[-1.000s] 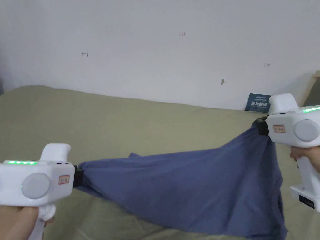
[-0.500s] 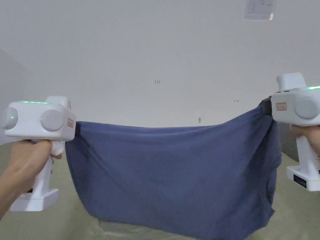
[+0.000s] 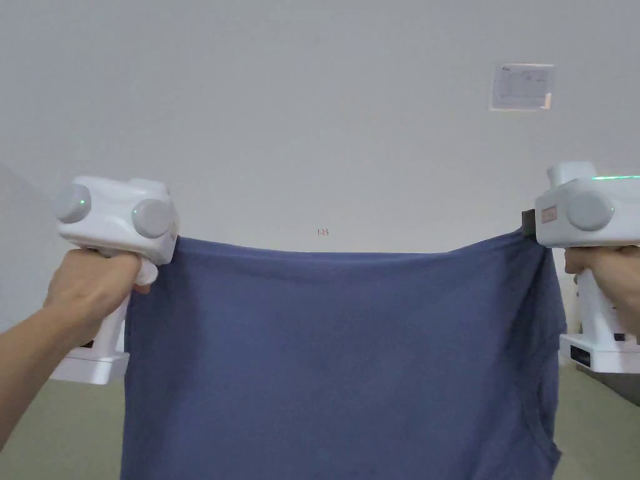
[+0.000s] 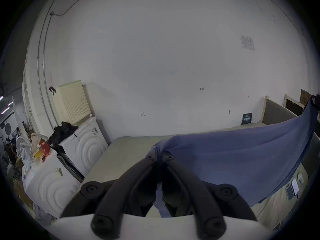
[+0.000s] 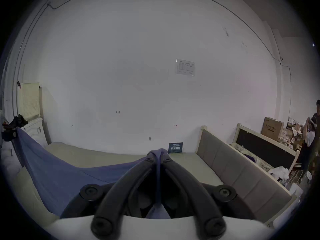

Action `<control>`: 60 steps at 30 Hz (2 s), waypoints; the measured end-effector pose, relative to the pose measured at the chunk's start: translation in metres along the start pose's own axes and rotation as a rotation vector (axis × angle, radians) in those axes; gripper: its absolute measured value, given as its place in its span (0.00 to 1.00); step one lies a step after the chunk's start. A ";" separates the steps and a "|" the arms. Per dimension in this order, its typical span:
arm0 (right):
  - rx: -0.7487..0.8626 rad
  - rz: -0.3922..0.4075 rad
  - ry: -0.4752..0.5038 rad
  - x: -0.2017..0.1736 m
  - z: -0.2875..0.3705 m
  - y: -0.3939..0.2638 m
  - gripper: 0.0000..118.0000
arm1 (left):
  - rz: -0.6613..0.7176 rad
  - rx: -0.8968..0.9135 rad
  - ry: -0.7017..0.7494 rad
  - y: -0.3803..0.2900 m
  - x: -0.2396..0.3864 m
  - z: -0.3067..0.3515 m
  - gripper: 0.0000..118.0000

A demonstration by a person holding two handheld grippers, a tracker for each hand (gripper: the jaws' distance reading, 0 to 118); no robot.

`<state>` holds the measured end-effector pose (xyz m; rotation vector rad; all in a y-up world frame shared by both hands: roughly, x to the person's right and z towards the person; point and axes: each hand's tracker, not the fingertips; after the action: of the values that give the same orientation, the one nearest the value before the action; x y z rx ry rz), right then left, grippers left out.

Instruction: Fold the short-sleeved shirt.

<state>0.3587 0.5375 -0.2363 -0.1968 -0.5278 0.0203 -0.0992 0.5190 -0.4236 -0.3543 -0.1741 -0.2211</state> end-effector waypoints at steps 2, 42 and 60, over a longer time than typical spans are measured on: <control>0.007 0.005 0.000 -0.001 -0.015 0.013 0.02 | 0.006 0.008 0.015 0.014 0.002 -0.011 0.03; -0.313 -0.076 0.072 -0.021 -0.041 -0.311 0.02 | 0.018 -0.225 -0.066 -0.285 0.034 -0.125 0.03; -0.451 -0.060 0.126 0.029 0.159 -0.440 0.02 | 0.029 -0.350 -0.166 -0.436 0.004 0.069 0.03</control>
<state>0.2898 0.1371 -0.0028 -0.6185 -0.4059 -0.1702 -0.2109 0.1452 -0.2179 -0.7235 -0.2950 -0.1933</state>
